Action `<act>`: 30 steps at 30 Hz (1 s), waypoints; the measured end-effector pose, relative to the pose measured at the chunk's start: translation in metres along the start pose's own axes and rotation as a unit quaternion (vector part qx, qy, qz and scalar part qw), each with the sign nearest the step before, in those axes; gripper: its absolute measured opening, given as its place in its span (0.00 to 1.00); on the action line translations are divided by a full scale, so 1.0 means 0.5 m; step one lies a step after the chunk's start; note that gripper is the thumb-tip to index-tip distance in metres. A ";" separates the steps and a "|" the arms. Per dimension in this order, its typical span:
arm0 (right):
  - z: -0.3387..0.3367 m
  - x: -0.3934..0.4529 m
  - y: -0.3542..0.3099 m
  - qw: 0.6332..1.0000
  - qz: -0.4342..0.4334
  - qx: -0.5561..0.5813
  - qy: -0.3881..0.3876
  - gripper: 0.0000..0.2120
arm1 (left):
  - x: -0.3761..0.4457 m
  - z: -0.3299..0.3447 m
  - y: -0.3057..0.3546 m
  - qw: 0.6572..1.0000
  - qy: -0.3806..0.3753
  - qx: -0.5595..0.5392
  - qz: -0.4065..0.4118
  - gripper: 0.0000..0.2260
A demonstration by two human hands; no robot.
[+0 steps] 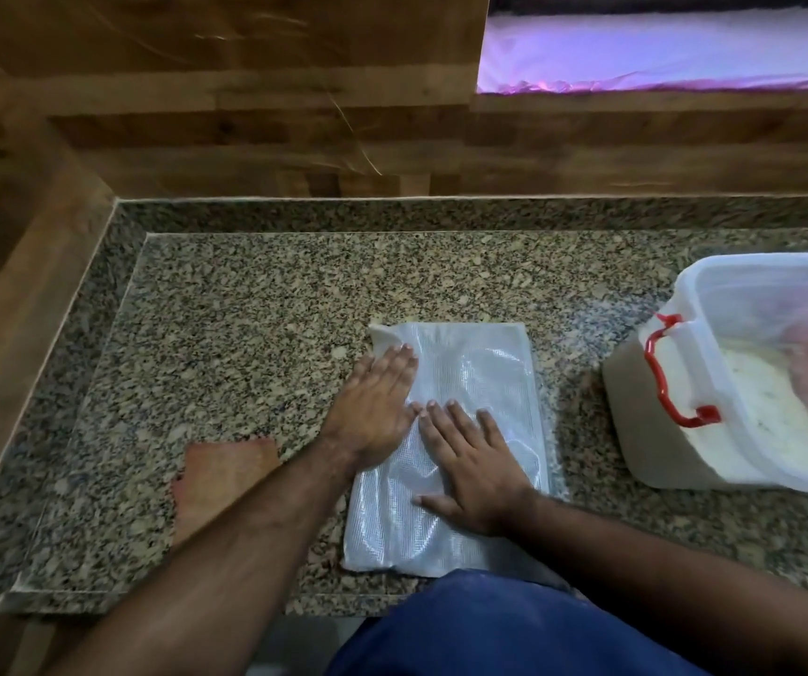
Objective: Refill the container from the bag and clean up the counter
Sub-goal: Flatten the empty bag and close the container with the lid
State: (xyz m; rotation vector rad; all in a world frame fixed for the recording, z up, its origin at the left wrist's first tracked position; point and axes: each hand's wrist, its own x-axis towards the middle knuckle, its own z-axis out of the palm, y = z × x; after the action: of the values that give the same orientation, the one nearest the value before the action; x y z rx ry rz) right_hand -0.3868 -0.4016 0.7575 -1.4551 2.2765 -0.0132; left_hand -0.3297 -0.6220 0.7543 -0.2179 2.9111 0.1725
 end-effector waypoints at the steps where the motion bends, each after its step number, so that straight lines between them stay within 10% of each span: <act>1: 0.004 0.001 0.004 1.000 0.000 -0.001 0.000 0.53 | 0.003 0.007 -0.004 1.000 -0.005 0.002 0.004 0.32; 12: -0.001 -0.009 0.016 0.997 0.073 0.004 -0.016 0.72 | 0.002 0.022 -0.039 0.996 -0.088 -0.004 -0.005 0.40; 22: -0.049 -0.003 0.015 0.989 0.097 0.029 -0.105 0.84 | 0.020 -0.056 -0.014 0.977 -0.200 0.068 -0.012 0.72; 26: -0.187 -0.033 0.011 0.975 0.148 -0.027 -0.166 0.65 | 0.014 -0.118 0.022 0.990 -0.141 0.012 -0.011 0.67; 30: -0.368 -0.130 0.024 0.984 0.166 -0.048 -0.049 0.37 | 0.008 -0.235 0.113 0.997 0.039 -0.068 -0.008 0.44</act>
State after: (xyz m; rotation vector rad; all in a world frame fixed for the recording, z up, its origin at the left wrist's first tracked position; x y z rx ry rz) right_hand -0.4411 -0.3806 0.9441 -1.0770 2.4357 0.2668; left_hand -0.3666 -0.5822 0.8728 -0.2751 2.9760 0.3682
